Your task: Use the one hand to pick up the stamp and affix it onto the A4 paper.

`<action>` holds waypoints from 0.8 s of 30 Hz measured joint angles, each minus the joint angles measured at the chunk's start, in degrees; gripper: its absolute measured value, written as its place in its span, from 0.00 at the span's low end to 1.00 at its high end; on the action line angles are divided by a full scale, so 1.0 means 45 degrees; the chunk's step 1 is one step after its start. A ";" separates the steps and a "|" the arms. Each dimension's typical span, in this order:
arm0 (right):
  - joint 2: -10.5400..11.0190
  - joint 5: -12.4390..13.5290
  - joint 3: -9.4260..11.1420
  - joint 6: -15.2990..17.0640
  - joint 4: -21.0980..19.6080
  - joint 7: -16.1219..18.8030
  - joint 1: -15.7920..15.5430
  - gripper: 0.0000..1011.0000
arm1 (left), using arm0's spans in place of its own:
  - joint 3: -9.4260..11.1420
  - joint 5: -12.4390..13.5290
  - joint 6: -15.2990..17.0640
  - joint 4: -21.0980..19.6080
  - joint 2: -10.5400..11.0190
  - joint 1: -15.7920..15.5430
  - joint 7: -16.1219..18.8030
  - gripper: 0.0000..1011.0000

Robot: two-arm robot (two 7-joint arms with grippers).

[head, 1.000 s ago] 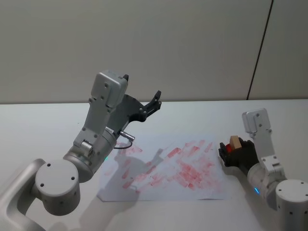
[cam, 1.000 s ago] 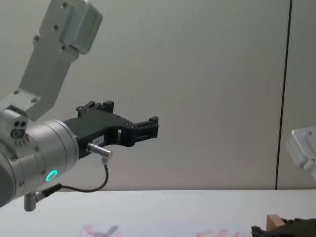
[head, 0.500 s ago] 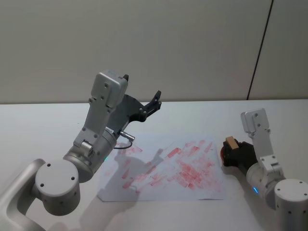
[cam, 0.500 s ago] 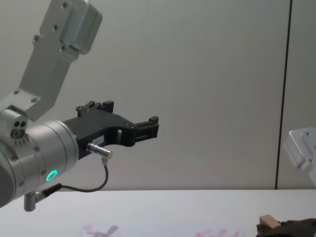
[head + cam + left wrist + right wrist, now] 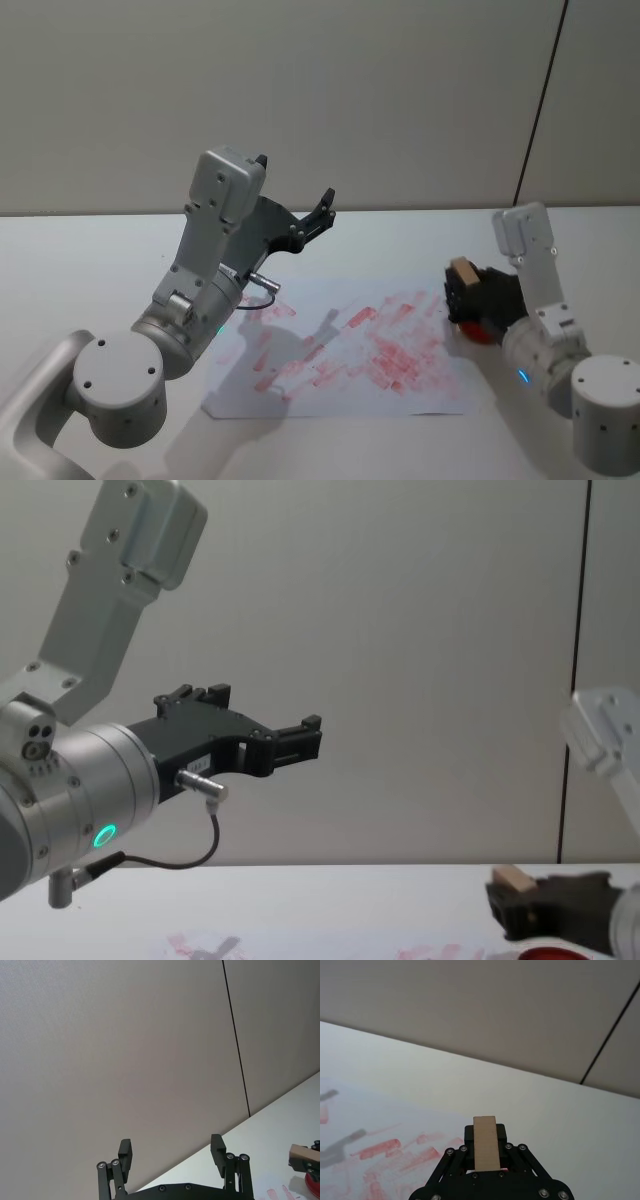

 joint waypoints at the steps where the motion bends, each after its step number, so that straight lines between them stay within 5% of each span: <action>1: -0.0005 -0.0001 -0.0007 -0.0008 -0.0032 0.0053 0.0012 0.22 | 0.0001 0.0000 0.0000 0.0000 0.0000 0.0000 0.0001 0.99; 14: -0.0269 -0.0060 -0.0284 0.0022 -0.0448 0.1768 0.0401 0.22 | 0.0000 0.0000 0.0000 0.0000 0.0000 0.0000 0.0000 0.99; 24: -0.0675 -0.0226 -0.0702 0.0889 -0.0023 0.3472 0.0898 0.22 | 0.0001 0.0000 0.0000 0.0000 0.0000 0.0000 0.0000 0.99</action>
